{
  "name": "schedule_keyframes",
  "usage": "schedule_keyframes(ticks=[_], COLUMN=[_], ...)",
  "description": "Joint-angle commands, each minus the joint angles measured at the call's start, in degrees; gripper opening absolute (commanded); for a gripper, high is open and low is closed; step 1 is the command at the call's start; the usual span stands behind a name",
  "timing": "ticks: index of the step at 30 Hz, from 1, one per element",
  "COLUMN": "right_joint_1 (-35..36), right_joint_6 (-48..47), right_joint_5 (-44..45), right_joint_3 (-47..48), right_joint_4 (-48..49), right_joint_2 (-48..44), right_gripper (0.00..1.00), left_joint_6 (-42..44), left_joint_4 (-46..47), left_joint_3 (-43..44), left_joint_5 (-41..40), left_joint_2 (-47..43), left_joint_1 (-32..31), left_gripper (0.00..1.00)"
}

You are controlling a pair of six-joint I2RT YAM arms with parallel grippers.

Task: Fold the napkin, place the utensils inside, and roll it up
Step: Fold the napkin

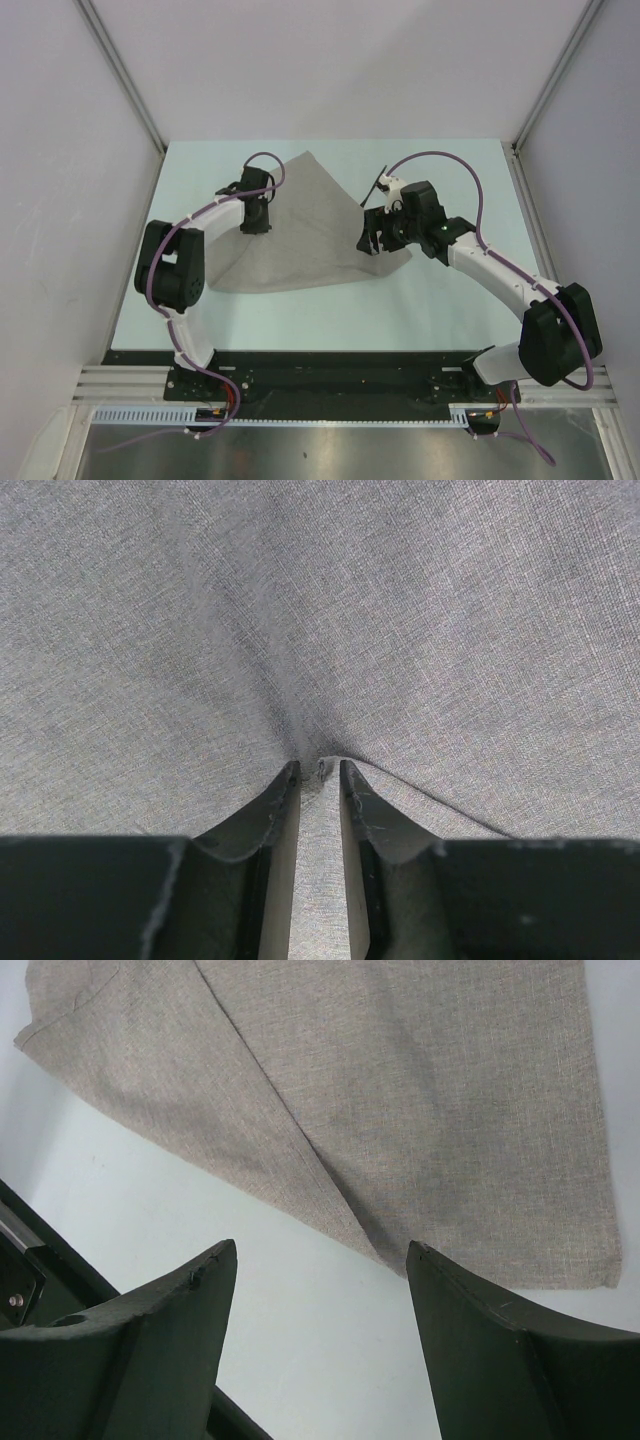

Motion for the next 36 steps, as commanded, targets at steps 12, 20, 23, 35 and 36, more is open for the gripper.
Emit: schedule_keyframes(ticks=[12,20,23,35,36], right_joint_1=[-0.17,-0.17,-0.17,-0.26,-0.26], right_joint_6=[-1.19,-0.75,-0.75,1.45,1.88], right_joint_5=[0.25,0.78,1.65,7.37,7.72], right_joint_3=[1.20,1.90,2.08,2.43,2.78], right_joint_4=[-0.42,0.11,-0.41,0.64,0.90], right_joint_2=[0.02,0.37,0.46,3.62,3.97], right_gripper=[0.74,0.74,0.74,0.74,0.74], left_joint_6=[2.27,3.15,3.33,-0.09,-0.54], left_joint_4=[5.40,3.21,0.75,-4.88,-4.88], left_joint_3=[1.45,14.27,21.65,54.59,56.28], left_joint_5=[5.17,11.07,11.07,18.62,19.06], left_joint_2=[0.93,9.35,14.71,33.79,34.76], left_joint_1=[0.13,0.21,0.39,3.03,3.46], left_gripper=[0.00,0.00,0.00,0.00,0.00])
